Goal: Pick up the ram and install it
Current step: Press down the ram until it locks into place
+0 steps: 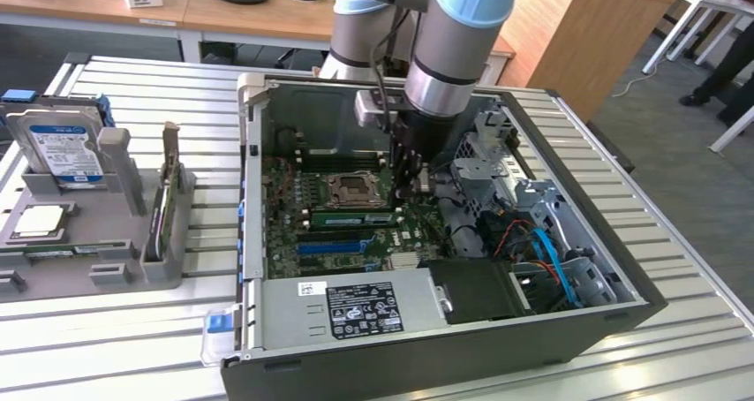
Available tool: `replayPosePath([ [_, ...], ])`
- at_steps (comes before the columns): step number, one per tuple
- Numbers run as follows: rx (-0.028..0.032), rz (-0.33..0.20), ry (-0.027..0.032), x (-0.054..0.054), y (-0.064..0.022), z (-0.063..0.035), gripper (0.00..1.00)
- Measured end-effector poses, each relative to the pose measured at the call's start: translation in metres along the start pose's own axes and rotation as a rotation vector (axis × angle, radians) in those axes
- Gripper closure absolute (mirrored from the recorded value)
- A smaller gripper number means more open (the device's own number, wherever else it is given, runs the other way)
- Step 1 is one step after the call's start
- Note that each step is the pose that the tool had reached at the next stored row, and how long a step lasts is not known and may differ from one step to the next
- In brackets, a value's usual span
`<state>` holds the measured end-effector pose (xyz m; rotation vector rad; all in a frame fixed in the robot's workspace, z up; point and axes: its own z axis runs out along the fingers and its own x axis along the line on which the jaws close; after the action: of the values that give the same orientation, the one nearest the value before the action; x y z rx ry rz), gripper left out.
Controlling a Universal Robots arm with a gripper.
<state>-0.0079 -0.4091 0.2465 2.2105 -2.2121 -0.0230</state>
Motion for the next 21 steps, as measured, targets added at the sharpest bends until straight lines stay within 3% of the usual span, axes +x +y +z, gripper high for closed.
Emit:
replayPosePath([
  [14, 0.0035, 0.000, -0.0002, 0.000, 0.0472, 0.0012, 0.89],
  [21, 0.0043, 0.000, -0.0001, 0.000, 0.0667, 0.0016, 0.89],
])
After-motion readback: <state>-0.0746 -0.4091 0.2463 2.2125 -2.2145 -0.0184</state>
